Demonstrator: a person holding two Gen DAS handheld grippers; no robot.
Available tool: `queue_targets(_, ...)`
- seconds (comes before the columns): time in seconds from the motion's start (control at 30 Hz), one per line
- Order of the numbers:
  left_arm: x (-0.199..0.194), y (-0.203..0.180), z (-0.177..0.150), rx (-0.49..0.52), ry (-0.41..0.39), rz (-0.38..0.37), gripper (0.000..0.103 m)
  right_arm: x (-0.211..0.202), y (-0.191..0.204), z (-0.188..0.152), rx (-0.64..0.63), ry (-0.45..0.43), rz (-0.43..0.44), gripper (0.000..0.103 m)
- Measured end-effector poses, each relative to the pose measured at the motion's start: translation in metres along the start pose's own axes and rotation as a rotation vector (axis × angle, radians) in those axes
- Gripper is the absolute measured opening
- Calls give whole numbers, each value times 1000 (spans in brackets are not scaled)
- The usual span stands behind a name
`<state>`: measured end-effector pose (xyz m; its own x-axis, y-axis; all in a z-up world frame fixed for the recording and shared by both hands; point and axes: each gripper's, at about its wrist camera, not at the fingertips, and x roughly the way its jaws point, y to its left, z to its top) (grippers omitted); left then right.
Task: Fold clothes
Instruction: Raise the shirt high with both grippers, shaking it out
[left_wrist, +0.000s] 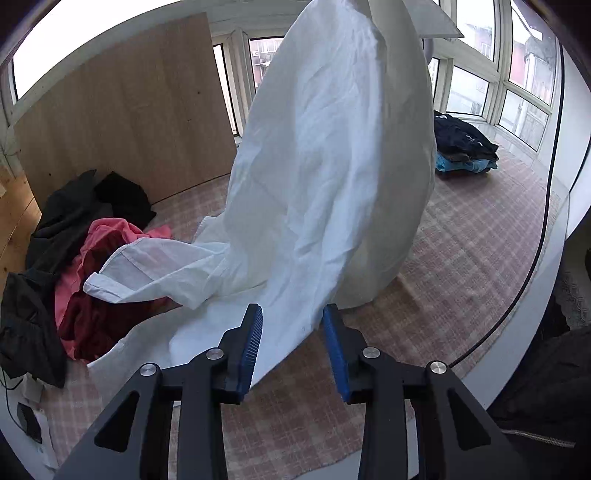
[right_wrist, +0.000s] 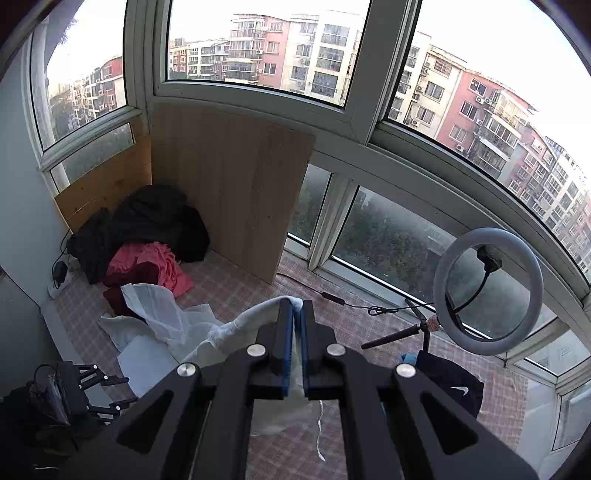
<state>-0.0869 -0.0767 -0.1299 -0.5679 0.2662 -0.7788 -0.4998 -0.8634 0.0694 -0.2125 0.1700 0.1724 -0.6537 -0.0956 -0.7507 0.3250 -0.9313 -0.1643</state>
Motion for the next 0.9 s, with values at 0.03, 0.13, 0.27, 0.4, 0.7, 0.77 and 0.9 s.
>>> queue_targets(0.03, 2, 0, 3, 4, -8, 26, 34, -1, 0, 2, -10, -1, -4, 4)
queue_targets(0.13, 10, -5, 14, 13, 3, 74, 29, -4, 2, 8, -32, -11, -6, 4)
queue_targets(0.27, 18, 13, 26, -93, 45, 12, 0, -5, 4, 12, -55, -14, 1, 4)
queue_targets(0.4, -39, 30, 39, -149, -68, 48, 0, -4, -4, 14, -48, -16, 19, 4)
queue_targets(0.7, -71, -52, 31, -58, -89, -83, 3, -16, -37, 22, -1, -58, 58, 4)
queue_targets(0.77, -47, -74, 28, -54, -38, -135, 3, -16, -40, 21, 2, -59, 75, 4)
queue_targets(0.9, 8, -138, 43, -25, 33, -285, 6, -14, -37, 19, -15, -60, 101, 4)
